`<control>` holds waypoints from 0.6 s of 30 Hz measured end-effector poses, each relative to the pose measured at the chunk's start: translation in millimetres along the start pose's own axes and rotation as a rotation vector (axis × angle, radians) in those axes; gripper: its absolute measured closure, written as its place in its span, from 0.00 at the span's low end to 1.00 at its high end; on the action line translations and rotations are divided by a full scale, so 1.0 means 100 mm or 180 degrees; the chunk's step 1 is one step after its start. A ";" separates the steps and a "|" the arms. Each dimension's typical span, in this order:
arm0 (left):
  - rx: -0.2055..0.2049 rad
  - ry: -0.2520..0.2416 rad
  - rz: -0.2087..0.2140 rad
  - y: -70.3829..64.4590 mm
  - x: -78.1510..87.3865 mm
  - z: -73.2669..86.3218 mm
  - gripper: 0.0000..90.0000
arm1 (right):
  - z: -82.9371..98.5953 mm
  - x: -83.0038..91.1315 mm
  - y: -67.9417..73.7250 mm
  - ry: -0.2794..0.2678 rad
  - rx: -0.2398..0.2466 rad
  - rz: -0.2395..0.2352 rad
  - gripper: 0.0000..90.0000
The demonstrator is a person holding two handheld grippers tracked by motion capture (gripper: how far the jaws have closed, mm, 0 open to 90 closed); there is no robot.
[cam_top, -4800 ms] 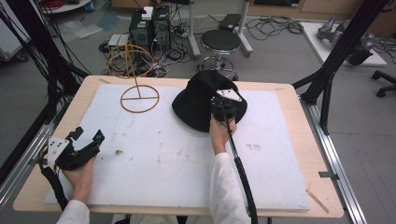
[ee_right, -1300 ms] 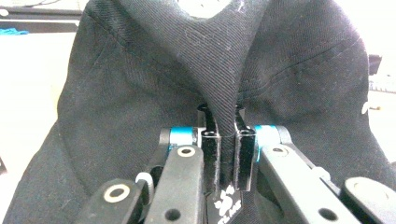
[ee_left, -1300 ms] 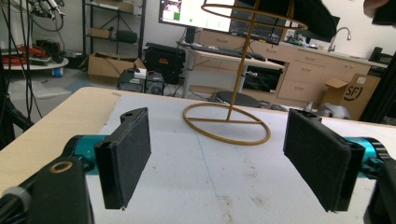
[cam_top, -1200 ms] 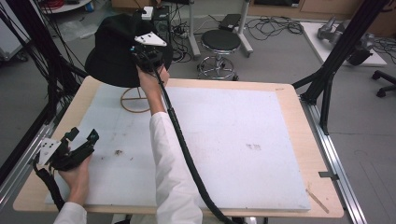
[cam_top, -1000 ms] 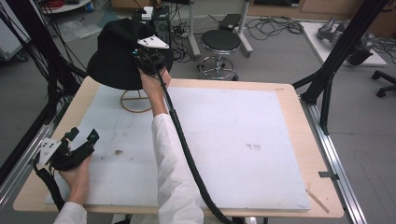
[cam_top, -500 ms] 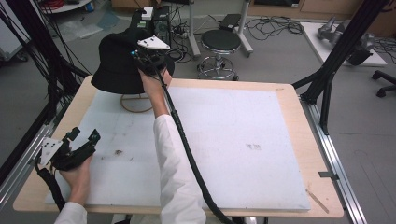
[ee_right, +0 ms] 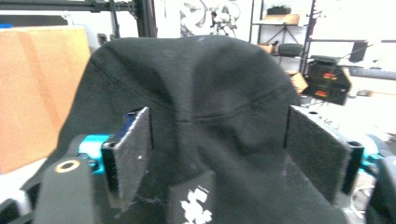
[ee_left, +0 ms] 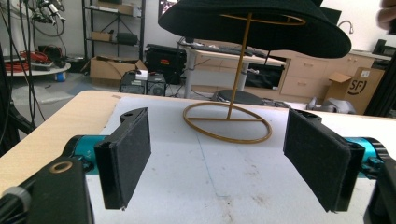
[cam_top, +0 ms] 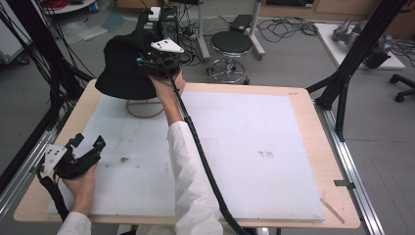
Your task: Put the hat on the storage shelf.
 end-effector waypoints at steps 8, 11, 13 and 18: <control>-0.0007 -0.0006 -0.0005 0.00 0.01 -0.01 0.26 | 0.02 0.27 -0.16 -0.0030 0.0004 0.0068 0.20; -0.0027 -0.0013 0.0024 -0.02 0.01 -0.01 0.26 | 0.01 0.43 -0.20 -0.0025 -0.0073 0.0079 0.20; -0.0028 0.0011 0.0030 -0.03 0.01 -0.01 0.26 | 0.02 0.53 -0.22 -0.0005 -0.0065 0.0084 0.20; -0.0060 -0.0013 0.0073 -0.09 0.02 -0.02 0.26 | 0.07 0.74 -0.32 0.0134 -0.0078 0.0105 0.19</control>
Point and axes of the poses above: each handheld gripper's, and its own axes: x roughly backward along the jaws, z roughly out of its underside, y roughly to its left, the point moved 3 cm from there along -x, roughly forward along the jaws, and after that the axes turned 6 degrees about x, right-handed, at the moved point
